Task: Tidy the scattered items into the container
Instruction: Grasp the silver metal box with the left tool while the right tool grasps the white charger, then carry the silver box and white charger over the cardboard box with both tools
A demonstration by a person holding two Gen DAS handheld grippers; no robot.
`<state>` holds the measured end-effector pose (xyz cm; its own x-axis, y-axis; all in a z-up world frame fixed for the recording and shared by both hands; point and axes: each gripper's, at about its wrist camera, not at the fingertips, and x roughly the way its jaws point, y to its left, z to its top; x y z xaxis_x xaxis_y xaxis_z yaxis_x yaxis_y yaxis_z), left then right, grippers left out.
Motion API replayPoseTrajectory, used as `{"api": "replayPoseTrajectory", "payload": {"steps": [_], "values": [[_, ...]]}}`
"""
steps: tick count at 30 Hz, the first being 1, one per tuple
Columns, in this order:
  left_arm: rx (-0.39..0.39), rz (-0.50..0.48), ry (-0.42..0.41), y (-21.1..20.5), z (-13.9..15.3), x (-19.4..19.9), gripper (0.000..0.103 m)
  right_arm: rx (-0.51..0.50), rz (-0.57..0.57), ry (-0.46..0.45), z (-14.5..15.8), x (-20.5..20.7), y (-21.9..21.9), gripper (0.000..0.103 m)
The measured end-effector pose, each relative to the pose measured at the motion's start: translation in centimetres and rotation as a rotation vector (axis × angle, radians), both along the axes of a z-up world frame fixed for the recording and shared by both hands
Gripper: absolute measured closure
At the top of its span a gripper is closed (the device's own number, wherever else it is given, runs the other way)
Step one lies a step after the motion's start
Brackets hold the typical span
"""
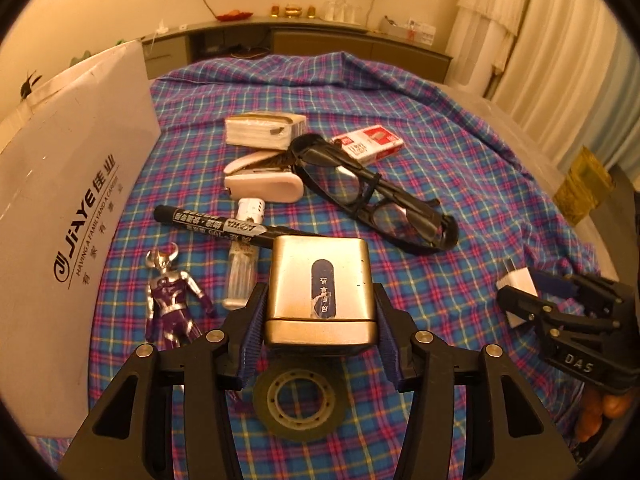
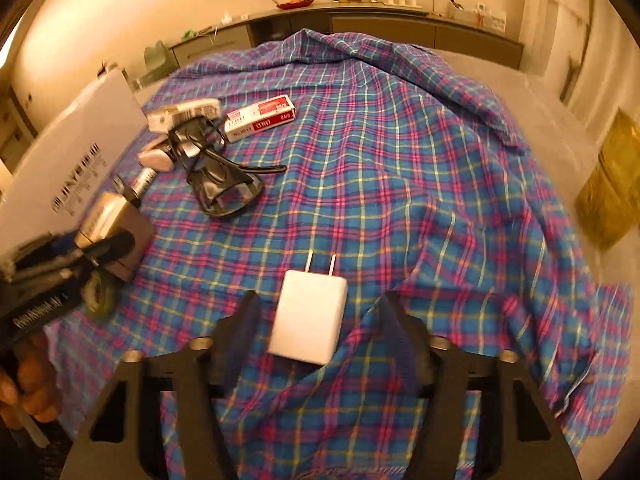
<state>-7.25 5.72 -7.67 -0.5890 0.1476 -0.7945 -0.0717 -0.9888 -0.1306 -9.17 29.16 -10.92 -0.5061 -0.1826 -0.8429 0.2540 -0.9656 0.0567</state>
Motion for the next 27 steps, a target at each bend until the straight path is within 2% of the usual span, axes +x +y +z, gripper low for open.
{"api": "replayPoseTrajectory", "payload": {"steps": [1,5,12,27], "values": [[0.012,0.007,0.000,-0.2,0.0,-0.1,0.052,-0.002,0.007,-0.001,0.0,-0.1,0.0,0.071],[0.040,0.012,0.019,-0.4,0.7,0.0,0.052,-0.024,0.008,0.002,0.3,0.1,0.5,0.071],[0.071,-0.016,0.072,-0.8,3.0,1.3,0.052,-0.074,0.016,0.042,2.5,0.7,0.6,0.071],[0.125,0.036,0.164,-5.4,6.9,3.7,0.052,-0.095,0.114,0.096,4.7,2.7,-3.9,0.071]]}}
